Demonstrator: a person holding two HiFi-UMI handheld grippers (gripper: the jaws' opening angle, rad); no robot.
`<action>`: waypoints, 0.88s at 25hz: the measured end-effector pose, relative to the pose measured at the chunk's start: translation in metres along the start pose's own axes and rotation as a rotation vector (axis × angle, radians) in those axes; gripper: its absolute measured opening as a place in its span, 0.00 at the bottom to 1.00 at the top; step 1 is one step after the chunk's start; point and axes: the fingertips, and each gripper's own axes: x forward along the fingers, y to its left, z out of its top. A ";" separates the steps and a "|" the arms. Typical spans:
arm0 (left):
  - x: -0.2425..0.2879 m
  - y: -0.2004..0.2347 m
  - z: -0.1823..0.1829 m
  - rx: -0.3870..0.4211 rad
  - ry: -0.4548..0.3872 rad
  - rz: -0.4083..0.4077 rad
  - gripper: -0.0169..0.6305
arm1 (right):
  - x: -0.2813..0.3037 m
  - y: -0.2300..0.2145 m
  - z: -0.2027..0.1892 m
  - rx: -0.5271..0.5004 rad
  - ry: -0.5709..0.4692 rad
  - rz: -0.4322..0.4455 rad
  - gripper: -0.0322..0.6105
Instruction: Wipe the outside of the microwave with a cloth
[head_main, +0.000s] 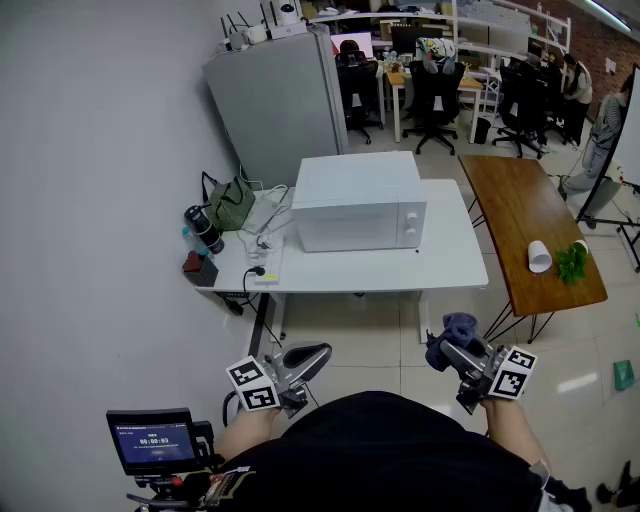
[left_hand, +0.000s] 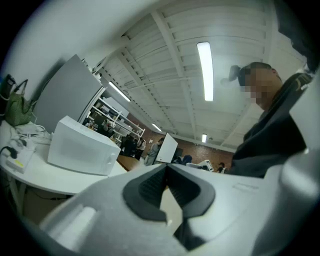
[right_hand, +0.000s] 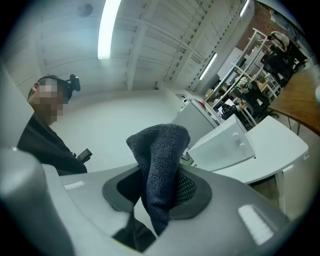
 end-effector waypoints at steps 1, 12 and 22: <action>0.001 -0.003 0.002 -0.002 -0.008 0.000 0.03 | -0.003 0.002 0.001 -0.002 0.002 0.004 0.23; -0.050 0.170 0.071 0.003 -0.019 -0.088 0.03 | 0.174 -0.033 0.012 -0.060 0.008 -0.097 0.23; -0.073 0.278 0.112 -0.024 -0.006 -0.145 0.03 | 0.311 -0.065 0.052 -0.209 0.081 -0.140 0.23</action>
